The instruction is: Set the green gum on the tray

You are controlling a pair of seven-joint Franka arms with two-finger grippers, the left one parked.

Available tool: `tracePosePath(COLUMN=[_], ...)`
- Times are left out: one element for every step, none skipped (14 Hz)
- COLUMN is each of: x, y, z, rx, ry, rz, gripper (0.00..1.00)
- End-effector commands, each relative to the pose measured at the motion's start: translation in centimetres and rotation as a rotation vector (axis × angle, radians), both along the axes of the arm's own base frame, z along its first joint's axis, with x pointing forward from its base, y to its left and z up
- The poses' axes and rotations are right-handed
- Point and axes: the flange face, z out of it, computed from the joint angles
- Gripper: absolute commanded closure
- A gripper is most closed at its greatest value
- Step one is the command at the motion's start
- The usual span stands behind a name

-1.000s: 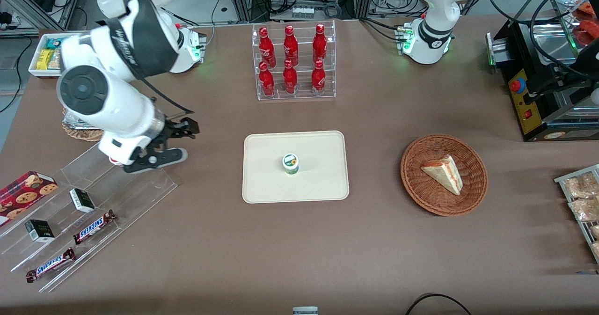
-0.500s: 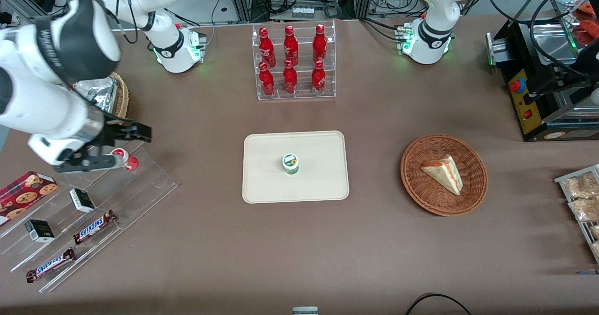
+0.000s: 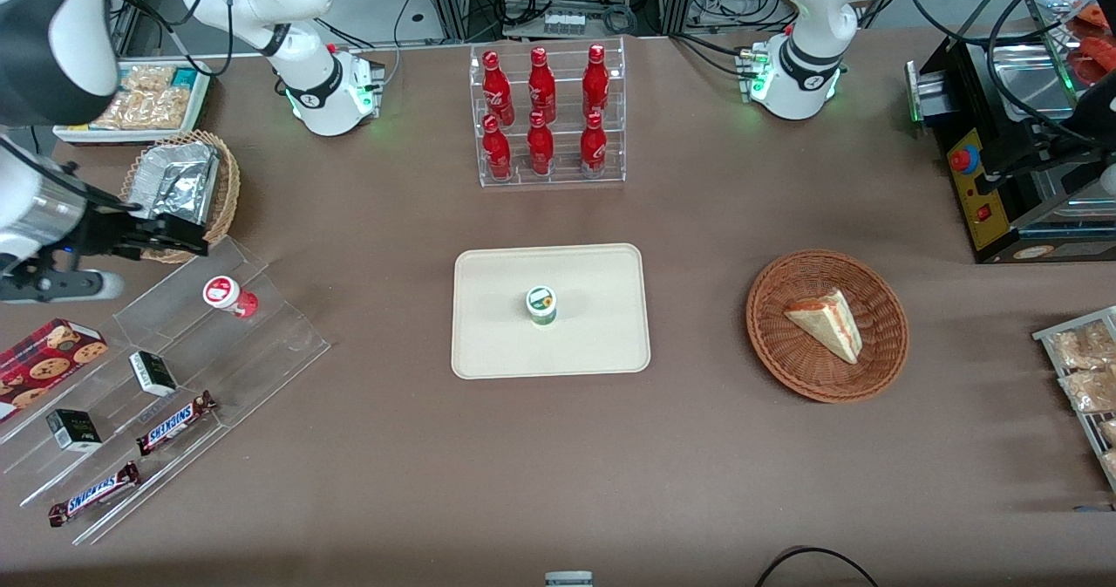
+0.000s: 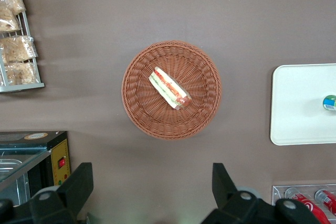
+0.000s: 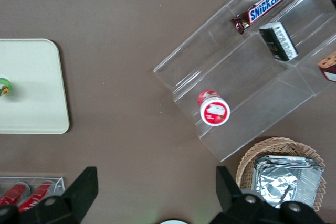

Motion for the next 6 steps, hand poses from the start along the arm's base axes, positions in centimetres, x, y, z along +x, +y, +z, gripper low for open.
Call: tracePosePath(x=[-2.1,-2.4,-2.7,-3.0,-3.3,-3.4], y=[-0.8,-1.2,-1.3,-1.3,-1.3,-1.4], z=[1.2,1.4,1.8,2.1,2.2,2.3], rx=[-0.002,-0.003,-0.003,-0.003,-0.005,-0.005], ry=[0.026,0.036,0.037,0.044,0.055,0.060], rz=[0.003,-0.005,-0.007,-0.011,-0.014,-0.017], gripper=[0.00,0.00,0.00,0.00,0.00,0.00])
